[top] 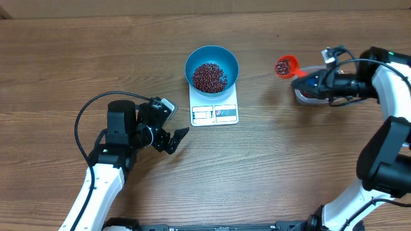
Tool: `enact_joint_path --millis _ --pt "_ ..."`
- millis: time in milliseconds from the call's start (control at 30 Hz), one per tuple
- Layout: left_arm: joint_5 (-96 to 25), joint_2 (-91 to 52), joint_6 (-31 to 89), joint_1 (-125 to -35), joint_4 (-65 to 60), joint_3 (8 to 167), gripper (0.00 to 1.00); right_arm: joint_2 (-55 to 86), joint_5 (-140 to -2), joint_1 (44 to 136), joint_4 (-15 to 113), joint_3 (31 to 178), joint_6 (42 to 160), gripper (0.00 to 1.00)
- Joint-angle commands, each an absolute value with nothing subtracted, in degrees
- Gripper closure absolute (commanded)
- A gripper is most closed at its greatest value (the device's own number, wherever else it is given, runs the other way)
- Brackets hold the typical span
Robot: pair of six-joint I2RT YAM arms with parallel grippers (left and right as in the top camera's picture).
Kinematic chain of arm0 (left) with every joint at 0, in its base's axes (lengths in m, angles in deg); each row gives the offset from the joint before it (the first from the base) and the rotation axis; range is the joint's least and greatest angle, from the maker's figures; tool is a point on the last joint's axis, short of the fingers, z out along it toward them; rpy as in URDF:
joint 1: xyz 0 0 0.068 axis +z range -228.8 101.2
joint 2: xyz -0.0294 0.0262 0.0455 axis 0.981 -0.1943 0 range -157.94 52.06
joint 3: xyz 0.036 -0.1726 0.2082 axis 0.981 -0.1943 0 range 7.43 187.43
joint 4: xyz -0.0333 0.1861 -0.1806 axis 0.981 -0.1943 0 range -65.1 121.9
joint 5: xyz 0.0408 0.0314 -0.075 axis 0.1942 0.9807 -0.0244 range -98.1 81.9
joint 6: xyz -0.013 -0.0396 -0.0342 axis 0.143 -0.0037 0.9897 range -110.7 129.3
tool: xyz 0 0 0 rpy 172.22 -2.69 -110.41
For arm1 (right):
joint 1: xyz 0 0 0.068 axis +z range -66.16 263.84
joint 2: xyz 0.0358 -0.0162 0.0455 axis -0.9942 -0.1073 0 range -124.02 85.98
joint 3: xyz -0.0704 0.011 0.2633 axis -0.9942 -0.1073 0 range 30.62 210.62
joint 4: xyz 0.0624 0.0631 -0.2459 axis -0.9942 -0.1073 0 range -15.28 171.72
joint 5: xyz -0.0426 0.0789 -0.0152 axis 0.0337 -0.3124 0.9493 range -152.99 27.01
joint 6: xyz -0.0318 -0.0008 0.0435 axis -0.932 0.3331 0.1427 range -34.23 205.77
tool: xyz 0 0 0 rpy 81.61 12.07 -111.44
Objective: Scoop item into bowl and weigh 150g on scale
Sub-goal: 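Carry the filled scoop over the teal bowl and tilt to pour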
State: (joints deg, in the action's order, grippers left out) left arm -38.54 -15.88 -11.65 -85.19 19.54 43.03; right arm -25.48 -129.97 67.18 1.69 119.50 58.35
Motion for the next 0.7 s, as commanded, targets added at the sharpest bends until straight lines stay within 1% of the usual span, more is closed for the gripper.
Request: enact_joint_path --millis 0,133,333,367,533,667 --pt "-39.0 -16.1 -11.0 -85.7 19.7 43.2 0.0 -23.2 -132.8 70.5 3.5 122.5 62.0 0.96" --pt "-39.0 -16.1 -11.0 -85.7 19.7 43.2 0.0 -23.2 -132.7 76.5 11.3 123.3 71.3 0.96" --pt "-39.0 -16.1 -11.0 -85.7 19.7 43.2 0.01 -23.2 -131.2 84.7 26.9 123.3 88.1 0.96" --pt "-39.0 -16.1 -11.0 -85.7 19.7 43.2 0.0 -23.2 -129.1 86.6 30.5 123.3 92.4 0.96" --pt "-39.0 -16.1 -11.0 -85.7 19.7 43.2 0.0 -23.2 -120.3 93.1 39.4 123.3 102.2 0.96" --pt "-39.0 -16.1 -11.0 -85.7 19.7 43.2 0.0 -23.2 -109.3 98.0 40.9 123.3 104.0 0.96"
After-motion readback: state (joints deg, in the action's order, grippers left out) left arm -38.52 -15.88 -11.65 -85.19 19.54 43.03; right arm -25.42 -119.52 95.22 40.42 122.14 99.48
